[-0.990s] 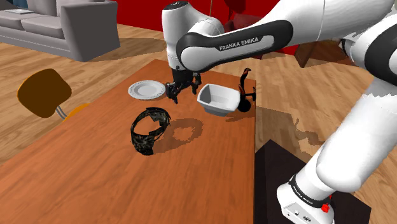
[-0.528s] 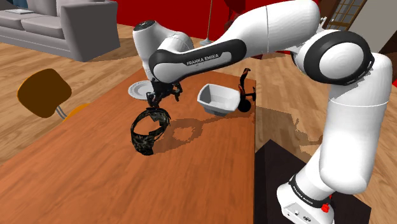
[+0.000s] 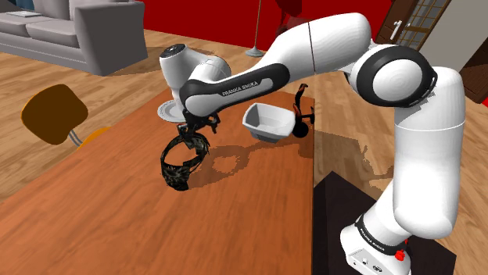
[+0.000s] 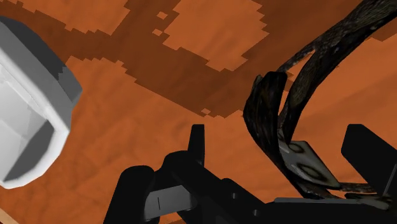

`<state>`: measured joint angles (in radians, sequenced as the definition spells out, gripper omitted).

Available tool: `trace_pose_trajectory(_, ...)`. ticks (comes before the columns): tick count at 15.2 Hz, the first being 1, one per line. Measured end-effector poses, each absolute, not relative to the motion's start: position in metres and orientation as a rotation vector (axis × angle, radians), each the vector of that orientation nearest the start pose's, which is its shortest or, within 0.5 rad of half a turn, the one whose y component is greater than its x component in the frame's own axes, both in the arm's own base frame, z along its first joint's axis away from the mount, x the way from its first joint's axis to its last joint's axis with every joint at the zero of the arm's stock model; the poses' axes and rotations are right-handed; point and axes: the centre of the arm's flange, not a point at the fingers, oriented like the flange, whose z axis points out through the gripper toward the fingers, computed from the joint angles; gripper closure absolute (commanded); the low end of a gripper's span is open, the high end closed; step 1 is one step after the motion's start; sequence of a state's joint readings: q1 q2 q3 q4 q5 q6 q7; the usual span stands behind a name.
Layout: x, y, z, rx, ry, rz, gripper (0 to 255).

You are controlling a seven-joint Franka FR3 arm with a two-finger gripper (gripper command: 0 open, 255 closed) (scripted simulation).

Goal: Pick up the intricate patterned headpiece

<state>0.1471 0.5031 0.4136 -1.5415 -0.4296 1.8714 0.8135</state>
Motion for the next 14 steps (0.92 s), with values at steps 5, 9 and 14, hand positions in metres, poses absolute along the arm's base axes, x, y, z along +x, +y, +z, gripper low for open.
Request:
trace_pose_trajectory(5,0.6063,0.2972,0.3653,-3.369,0.222,-0.058,255)
trace_pose_trajectory(9,0.6064,0.2972,0.3654,-3.369,0.222,-0.059,255)
trace_pose_trajectory(14,0.6068,0.2966,0.371,-3.369,0.222,-0.057,255)
